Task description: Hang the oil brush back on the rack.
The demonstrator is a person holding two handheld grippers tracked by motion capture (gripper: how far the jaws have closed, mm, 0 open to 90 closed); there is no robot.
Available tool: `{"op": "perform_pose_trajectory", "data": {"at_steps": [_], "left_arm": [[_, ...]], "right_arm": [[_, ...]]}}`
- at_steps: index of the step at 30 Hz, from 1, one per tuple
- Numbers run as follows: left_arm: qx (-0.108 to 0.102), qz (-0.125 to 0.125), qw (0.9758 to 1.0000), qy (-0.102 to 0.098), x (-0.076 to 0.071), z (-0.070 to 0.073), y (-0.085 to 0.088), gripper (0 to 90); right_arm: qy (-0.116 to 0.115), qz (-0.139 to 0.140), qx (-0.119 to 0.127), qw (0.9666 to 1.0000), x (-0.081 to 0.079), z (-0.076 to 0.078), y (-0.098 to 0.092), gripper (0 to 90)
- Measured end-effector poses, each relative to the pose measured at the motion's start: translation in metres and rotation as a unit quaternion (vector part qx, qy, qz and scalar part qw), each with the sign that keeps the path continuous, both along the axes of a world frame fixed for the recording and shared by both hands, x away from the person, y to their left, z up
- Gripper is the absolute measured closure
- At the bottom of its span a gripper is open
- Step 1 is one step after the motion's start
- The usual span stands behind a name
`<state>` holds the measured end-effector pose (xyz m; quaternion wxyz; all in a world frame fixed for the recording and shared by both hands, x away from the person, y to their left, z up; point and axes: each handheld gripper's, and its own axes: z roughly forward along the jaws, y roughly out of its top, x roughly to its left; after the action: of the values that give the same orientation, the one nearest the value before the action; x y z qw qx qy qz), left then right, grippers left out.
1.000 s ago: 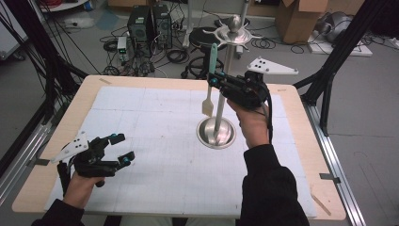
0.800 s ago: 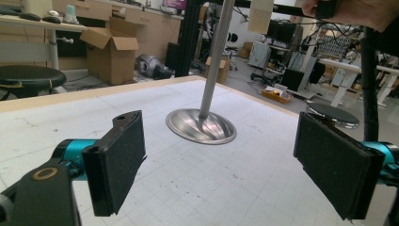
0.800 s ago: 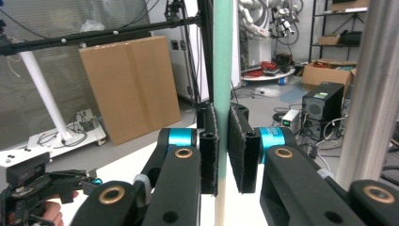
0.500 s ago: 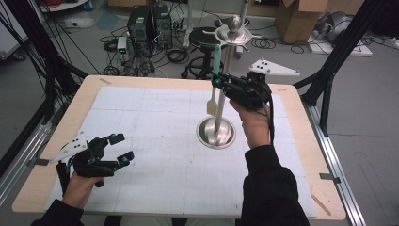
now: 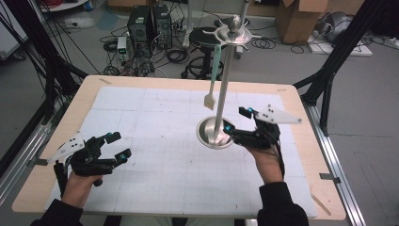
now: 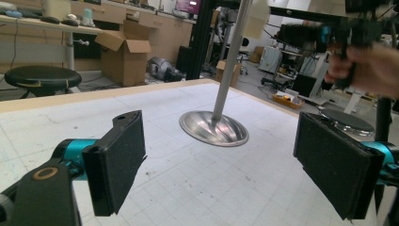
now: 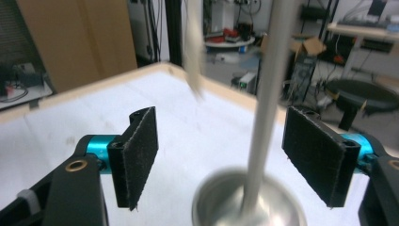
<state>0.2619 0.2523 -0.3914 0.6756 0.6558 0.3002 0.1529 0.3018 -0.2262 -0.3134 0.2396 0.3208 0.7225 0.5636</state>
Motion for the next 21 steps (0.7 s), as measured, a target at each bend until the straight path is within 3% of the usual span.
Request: {"op": "perform_pose_trajectory", "data": {"at_steps": [5, 13, 15, 21], "left_arm": [[0.002, 0.003, 1.0, 0.002, 0.001, -0.001, 0.0, 17.4], [0.007, 0.018, 0.9998, 0.006, 0.0, -0.005, 0.001, 17.7], [0.004, 0.021, 0.9997, 0.008, 0.0, -0.005, 0.001, 17.7], [0.007, 0.02, 0.9998, 0.006, -0.001, -0.007, 0.003, 18.4]], "right_arm": [[0.02, -0.016, -0.001, 0.9997, -0.022, -0.043, -0.03, 23.4], [0.032, -0.045, 0.04, 0.9977, -0.052, -0.091, -0.062, 21.0], [0.041, -0.043, 0.033, 0.9977, -0.054, -0.095, -0.064, 20.6], [0.032, -0.046, 0.033, 0.9979, -0.057, -0.09, -0.061, 20.2]]}}
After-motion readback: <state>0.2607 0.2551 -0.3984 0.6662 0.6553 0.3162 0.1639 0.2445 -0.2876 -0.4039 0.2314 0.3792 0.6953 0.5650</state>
